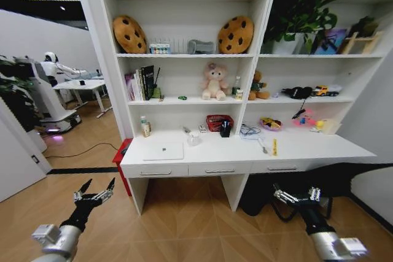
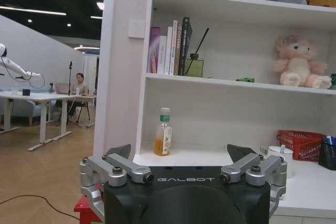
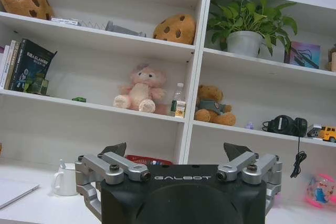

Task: Organize the objects on the table.

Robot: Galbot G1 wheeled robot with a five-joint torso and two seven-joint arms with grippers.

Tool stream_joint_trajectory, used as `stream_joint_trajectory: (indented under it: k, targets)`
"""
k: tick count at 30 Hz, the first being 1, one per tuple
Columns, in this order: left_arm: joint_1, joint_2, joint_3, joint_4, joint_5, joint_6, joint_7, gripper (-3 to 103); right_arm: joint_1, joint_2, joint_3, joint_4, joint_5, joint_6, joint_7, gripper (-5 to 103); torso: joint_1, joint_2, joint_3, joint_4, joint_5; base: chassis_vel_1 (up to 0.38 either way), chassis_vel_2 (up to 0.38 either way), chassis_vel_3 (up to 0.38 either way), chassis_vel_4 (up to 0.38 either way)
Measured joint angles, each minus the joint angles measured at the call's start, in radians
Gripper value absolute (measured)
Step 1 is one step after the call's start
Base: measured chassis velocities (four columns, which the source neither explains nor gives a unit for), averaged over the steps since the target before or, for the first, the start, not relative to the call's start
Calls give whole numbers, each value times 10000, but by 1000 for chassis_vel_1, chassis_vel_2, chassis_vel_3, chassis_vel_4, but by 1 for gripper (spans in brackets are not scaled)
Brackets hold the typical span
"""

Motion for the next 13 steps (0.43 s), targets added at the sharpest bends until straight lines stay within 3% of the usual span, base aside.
stream_joint_trajectory:
  k: [13]
  targets:
    - [0,0,0,0,0,-1,0,100,-3,1,0,0,0,0,-1,100,1,0,1,1,3,0,0,0,0]
